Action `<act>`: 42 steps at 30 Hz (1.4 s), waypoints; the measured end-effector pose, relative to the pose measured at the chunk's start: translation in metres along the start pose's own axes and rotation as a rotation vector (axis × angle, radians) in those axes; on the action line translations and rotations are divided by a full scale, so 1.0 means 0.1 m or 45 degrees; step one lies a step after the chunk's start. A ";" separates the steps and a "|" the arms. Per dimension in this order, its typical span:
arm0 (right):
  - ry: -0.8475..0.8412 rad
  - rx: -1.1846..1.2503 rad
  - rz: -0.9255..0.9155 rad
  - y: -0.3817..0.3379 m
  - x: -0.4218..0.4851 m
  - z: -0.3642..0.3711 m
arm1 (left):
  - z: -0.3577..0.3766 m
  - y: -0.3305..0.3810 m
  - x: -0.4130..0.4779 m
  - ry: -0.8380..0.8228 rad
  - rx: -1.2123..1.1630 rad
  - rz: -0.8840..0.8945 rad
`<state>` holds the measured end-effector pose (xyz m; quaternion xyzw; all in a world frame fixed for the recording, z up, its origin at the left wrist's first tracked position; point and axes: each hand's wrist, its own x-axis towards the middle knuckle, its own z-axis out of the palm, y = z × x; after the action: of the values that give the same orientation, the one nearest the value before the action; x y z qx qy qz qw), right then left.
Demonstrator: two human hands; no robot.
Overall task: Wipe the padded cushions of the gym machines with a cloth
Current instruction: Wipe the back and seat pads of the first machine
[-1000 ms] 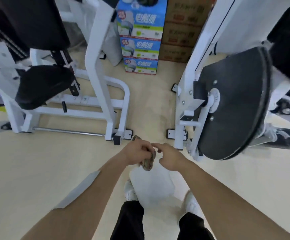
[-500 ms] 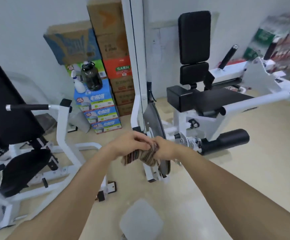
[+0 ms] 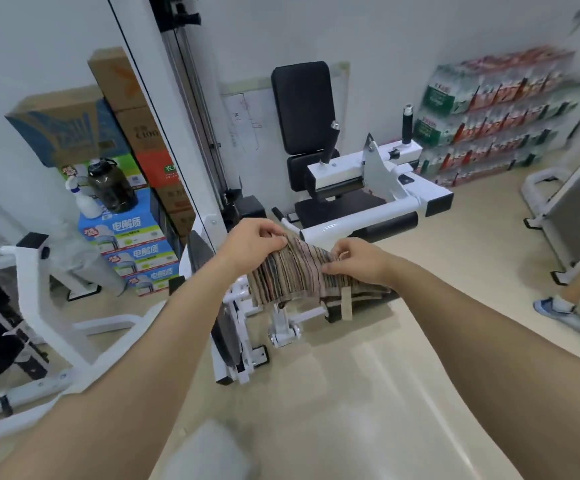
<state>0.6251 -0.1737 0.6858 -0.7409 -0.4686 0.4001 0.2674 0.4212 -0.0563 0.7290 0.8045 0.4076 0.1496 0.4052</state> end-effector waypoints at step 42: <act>-0.304 0.458 -0.522 0.89 5.07 -6.41 | 2.02 3.36 7.16 0.580 -0.629 -0.029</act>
<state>1.3301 0.2360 0.7879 -0.5192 -0.5580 0.4989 0.4126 1.1619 0.2795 0.7982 0.6233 0.4480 0.4155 0.4881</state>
